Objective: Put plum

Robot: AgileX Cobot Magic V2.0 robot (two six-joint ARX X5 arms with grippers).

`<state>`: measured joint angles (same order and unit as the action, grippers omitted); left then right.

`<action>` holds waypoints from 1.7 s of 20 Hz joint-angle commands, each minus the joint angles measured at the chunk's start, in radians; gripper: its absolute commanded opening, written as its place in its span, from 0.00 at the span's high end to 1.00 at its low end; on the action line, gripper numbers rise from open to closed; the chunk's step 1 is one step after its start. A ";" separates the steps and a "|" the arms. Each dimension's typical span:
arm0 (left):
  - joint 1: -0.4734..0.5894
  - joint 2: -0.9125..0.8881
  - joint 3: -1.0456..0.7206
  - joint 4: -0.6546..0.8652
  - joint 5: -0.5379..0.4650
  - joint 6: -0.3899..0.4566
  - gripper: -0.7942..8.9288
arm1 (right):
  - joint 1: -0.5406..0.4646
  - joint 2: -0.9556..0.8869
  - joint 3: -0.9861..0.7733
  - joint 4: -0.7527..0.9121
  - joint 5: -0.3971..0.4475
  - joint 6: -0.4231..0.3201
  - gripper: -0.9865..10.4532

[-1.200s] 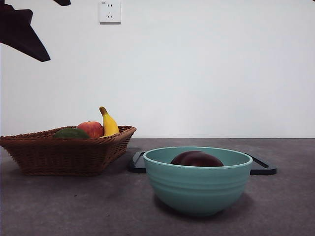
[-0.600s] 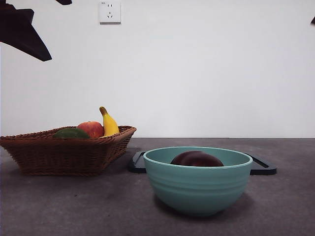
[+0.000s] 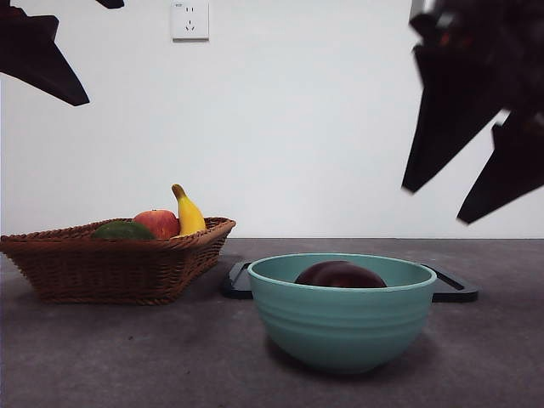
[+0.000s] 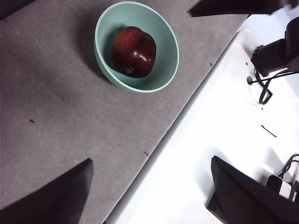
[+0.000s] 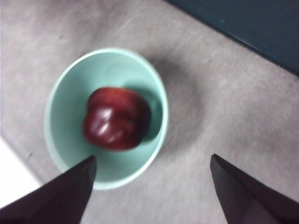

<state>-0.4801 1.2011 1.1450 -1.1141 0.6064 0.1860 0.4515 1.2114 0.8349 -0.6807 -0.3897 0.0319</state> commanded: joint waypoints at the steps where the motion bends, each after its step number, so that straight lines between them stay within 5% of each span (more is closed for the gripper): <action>1: -0.005 0.006 0.011 0.008 0.007 0.011 0.50 | 0.018 0.061 -0.001 0.047 0.007 0.018 0.63; 5: -0.005 0.006 0.011 0.008 0.007 0.011 0.50 | 0.045 0.158 -0.001 0.124 0.051 0.021 0.64; 19: -0.005 0.006 0.011 0.011 0.007 0.011 0.50 | 0.058 0.259 -0.001 0.203 0.049 0.021 0.90; 27: -0.005 0.006 0.011 0.011 0.007 0.011 0.50 | 0.058 0.245 0.097 0.176 0.024 0.062 0.90; 34: -0.005 0.006 0.011 0.014 0.007 0.011 0.50 | 0.000 0.299 0.319 0.117 0.104 0.055 0.90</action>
<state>-0.4801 1.2011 1.1450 -1.1065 0.6064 0.1860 0.4446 1.4929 1.1484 -0.5709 -0.2867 0.0822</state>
